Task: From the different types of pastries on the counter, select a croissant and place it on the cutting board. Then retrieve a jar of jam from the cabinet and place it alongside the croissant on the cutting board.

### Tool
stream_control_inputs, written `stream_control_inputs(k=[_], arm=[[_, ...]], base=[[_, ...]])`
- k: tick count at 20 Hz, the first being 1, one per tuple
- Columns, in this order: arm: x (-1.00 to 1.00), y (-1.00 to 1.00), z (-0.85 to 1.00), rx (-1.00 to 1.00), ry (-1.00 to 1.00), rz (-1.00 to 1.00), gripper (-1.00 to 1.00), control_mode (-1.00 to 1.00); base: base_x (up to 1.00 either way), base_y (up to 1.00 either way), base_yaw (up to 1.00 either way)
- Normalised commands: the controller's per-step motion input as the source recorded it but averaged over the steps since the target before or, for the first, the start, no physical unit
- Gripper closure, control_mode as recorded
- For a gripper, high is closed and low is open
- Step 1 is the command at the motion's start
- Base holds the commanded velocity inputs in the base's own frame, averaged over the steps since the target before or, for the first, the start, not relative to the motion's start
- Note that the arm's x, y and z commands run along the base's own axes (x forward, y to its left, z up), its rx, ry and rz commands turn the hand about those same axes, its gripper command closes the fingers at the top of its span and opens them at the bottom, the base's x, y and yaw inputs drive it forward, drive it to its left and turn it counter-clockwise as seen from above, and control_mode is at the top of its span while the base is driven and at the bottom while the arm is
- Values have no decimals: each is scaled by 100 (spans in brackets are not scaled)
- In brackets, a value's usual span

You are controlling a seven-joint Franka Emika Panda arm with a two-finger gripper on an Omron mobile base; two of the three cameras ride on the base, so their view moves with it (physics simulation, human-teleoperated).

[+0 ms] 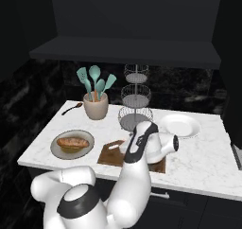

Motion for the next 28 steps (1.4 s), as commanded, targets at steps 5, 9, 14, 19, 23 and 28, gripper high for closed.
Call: stream_control_inputs(k=[5, 9, 14, 19, 23, 28], arm=[[-25, 0, 41, -1, 0, 0, -100, -100], [-45, 0, 17, 0, -3, 0, -100, -100], [-77, 1, 15, 0, -26, 0, -100, -100], [-73, 46, 26, -3, -21, 0, -100, -100], [-74, 51, 41, -6, -22, 0, -100, -100], [-59, 43, 56, -10, -17, 0, -100, -100]], base=[[0, 0, 0], [0, 0, 0], [0, 0, 0], [0, 0, 0], [0, 0, 0], [0, 0, 0]])
